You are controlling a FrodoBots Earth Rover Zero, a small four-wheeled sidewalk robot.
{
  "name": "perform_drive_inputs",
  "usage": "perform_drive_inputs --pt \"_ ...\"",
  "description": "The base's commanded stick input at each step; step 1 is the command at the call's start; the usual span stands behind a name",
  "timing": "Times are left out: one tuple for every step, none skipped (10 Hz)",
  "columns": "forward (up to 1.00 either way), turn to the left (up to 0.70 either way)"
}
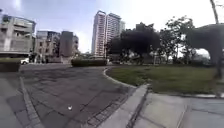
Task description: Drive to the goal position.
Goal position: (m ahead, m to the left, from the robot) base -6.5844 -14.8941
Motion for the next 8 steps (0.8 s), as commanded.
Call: perform_drive_inputs --pt "0.00 0.00" --pt "0.00 0.00" --pt "0.00 0.00" --pt "0.00 0.00" --pt "0.00 0.00" --pt "-0.62 0.00" --pt "-0.70 0.00" --pt "-0.70 0.00"
